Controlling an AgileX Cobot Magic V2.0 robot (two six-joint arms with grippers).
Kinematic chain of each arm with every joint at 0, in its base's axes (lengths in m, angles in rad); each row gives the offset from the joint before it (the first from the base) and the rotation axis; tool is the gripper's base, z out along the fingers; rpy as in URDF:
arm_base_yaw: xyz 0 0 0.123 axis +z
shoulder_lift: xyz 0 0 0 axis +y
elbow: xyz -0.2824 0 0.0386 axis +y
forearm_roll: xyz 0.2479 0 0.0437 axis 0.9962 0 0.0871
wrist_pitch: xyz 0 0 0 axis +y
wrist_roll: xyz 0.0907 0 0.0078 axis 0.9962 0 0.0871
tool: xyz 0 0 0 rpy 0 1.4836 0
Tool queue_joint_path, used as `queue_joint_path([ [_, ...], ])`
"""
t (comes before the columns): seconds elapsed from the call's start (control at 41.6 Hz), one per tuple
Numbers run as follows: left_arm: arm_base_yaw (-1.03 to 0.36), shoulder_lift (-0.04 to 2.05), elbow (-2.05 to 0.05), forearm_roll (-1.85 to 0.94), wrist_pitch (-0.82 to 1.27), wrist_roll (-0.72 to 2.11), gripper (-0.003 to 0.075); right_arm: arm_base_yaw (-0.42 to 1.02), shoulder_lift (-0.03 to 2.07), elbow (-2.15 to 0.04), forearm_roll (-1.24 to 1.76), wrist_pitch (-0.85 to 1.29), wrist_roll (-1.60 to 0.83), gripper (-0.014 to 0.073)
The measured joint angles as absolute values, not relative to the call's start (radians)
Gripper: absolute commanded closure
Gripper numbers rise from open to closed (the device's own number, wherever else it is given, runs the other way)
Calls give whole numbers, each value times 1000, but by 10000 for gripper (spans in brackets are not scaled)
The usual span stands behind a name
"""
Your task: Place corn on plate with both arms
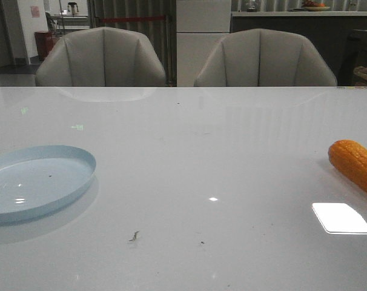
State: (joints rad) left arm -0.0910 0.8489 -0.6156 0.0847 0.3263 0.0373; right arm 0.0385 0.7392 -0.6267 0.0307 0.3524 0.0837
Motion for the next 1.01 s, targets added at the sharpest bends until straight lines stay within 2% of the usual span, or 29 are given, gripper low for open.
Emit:
queue_joint_path([
  [0.096, -91, 886, -616, 85, 339, 37, 335, 38, 766, -627, 31, 370, 84, 228],
  [0.144, -91, 907, -616, 85, 342, 37, 220, 38, 781, -627, 31, 370, 84, 93],
  [0.216, -91, 930, -616, 77, 345, 37, 148, 38, 810, -627, 31, 370, 84, 2],
  [0.552, 1, 1122, -753, -40, 486, -5, 153, 38, 865, -627, 31, 395, 84, -1],
  [1.008, 25, 1680, -1176, -74, 812, 110, 155, 38, 865, -627, 31, 409, 84, -1],
])
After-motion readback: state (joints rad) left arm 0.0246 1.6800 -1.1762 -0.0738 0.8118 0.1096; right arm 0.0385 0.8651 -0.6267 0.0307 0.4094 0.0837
